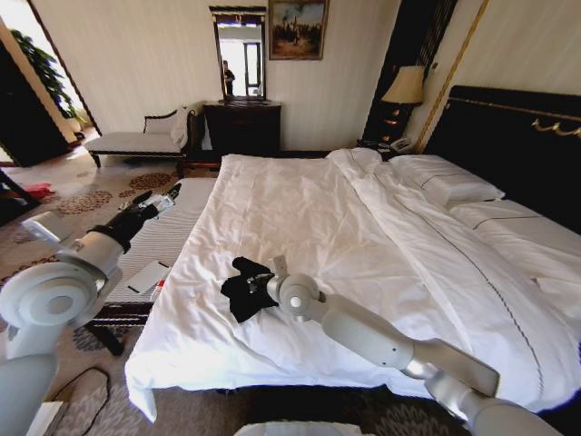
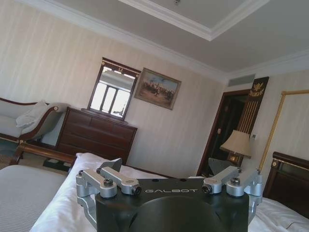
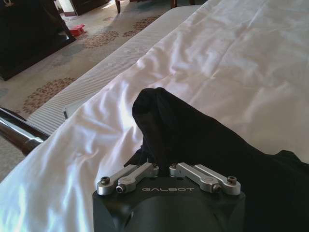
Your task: Fold the clothes on the bed.
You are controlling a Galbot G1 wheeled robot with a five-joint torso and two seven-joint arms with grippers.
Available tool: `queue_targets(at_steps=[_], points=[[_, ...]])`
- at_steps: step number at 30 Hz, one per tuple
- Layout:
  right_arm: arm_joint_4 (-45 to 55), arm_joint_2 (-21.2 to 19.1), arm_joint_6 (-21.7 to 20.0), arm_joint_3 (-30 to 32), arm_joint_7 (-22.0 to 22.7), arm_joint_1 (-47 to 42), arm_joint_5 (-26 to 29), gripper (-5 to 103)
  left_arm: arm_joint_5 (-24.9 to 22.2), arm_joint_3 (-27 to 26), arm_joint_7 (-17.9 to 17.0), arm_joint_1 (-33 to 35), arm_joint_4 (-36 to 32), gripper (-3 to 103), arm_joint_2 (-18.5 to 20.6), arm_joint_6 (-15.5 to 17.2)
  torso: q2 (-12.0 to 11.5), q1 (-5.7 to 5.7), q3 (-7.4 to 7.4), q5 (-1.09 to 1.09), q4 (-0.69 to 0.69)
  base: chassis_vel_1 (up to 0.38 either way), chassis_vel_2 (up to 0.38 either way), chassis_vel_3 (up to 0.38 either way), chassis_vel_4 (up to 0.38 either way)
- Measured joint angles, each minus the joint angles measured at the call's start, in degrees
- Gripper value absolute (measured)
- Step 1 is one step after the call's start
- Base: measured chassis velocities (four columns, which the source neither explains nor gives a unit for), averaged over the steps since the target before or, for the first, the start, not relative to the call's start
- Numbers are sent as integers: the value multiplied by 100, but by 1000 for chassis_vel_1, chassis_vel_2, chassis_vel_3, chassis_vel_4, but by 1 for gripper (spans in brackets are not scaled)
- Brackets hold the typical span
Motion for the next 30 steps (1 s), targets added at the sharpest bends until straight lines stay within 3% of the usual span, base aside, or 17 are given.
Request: queue_targets(at_steps=[5,11,13,17,19,20,25,26,29,30], points=[[-108,153,161,-44,113,-43,-265,2,24,-5,-5,4,35,100,-13,1,0,0,0,0,0,0,0,0,0],[577,33,870,228,-302,-216,302,29,79,75,-6,-73,171,100,-62,7,0,0,0,1,0,0,0,0,0],[687,-10,944,243,-359,-234,343,29,88,88,-5,-90,197,100,-63,8,0,0,0,1,0,0,0,0,0],[931,-148,1319,315,-620,-291,418,50,106,108,-3,-125,277,100,-73,11,0,0,0,1,-2,0,0,0,0],[843,-128,1351,353,-639,-292,430,50,107,108,-2,-125,285,100,-80,11,0,0,0,1,-1,0,0,0,0],[683,-82,1378,402,-648,-294,426,57,110,107,-2,-117,288,100,-90,11,0,0,0,1,-1,0,0,0,0],[401,-64,1405,568,-658,-332,180,79,111,48,-2,-76,275,100,-99,9,0,0,0,1,1,0,0,0,0],[401,-64,1405,568,-658,-332,180,79,111,48,-2,-76,275,100,-99,9,0,0,0,1,1,0,0,0,0],[397,-378,1787,836,-844,-441,-428,94,273,-12,-100,46,343,100,-137,43,0,0,0,3,0,0,0,0,0],[397,-378,1787,836,-844,-441,-428,94,273,-12,-100,46,343,100,-137,43,0,0,0,3,0,0,0,0,0]])
